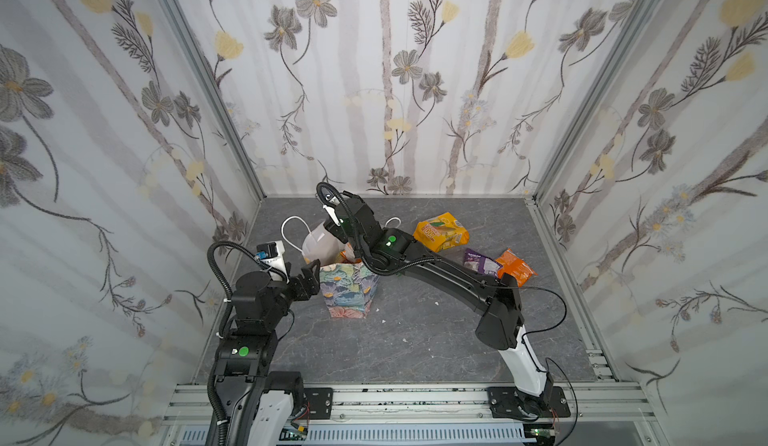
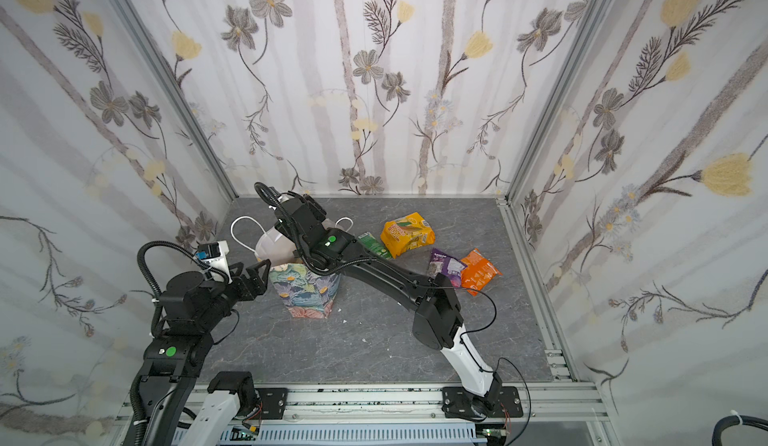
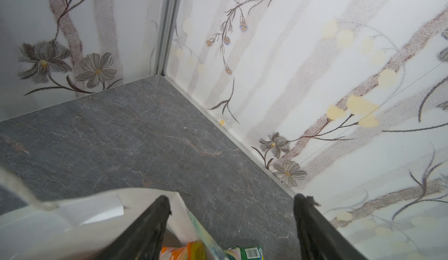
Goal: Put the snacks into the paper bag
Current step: 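Withdraw the right gripper up out of the bag, then move the right gripper down to the purple FOX'S Berries packet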
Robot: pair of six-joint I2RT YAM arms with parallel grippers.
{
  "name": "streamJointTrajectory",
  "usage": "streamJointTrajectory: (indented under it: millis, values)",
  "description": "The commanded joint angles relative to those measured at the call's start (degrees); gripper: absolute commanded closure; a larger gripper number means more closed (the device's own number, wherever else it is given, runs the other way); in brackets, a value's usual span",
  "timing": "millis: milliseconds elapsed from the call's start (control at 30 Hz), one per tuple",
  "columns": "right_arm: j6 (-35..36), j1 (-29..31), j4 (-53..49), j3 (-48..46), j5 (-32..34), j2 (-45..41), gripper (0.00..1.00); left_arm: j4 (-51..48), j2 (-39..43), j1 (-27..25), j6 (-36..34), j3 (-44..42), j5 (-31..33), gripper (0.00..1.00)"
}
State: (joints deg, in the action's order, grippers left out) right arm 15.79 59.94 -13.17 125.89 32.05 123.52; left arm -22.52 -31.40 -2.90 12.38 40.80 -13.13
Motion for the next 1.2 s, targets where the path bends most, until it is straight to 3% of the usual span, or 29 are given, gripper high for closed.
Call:
streamJointTrajectory:
  millis: [0, 267, 467, 600, 833, 933, 1067, 1100, 1167]
  values:
    - [-3.08, 0.09, 1.27, 0.54, -2.68, -2.72, 0.21, 2.04, -0.08, 0.04, -0.22, -0.13, 0.12, 0.17]
    - [-8.65, 0.08, -1.84, 0.58, -10.96, -6.16, 0.19, 2.05, -0.16, 0.04, -0.19, -0.10, 0.17, 0.17]
    - [-10.49, -0.06, -3.49, 0.41, -12.22, -7.89, 0.19, 2.04, -0.16, 0.00, -0.16, -0.06, 0.18, 0.17]
    - [-11.45, -0.33, -6.42, -0.26, -9.61, -10.56, 0.18, 1.95, 0.02, 0.00, -0.15, -0.10, 0.29, 0.17]
    - [-13.60, -4.22, 0.40, -20.37, -5.67, -26.64, 0.13, 2.22, -0.59, 0.00, -0.17, -0.12, 0.10, 0.17]
    - [-15.39, -6.10, 0.69, -27.76, -4.01, -32.75, 0.11, 2.06, -0.68, -0.01, -0.15, -0.10, 0.29, 0.17]
    - [-16.90, -8.72, 0.57, -38.43, 2.92, -41.70, 0.04, 1.96, -0.51, 0.02, -0.08, -0.11, 0.93, 0.17]
    - [-17.88, -9.91, 0.37, -41.38, 3.21, -44.01, 0.00, 1.92, -0.59, 0.00, -0.07, -0.10, 1.08, 0.17]
    - [-20.93, -12.48, -0.39, -46.50, 2.46, -47.82, 0.00, 1.78, -0.77, 0.00, -0.08, -0.03, 1.41, 0.17]
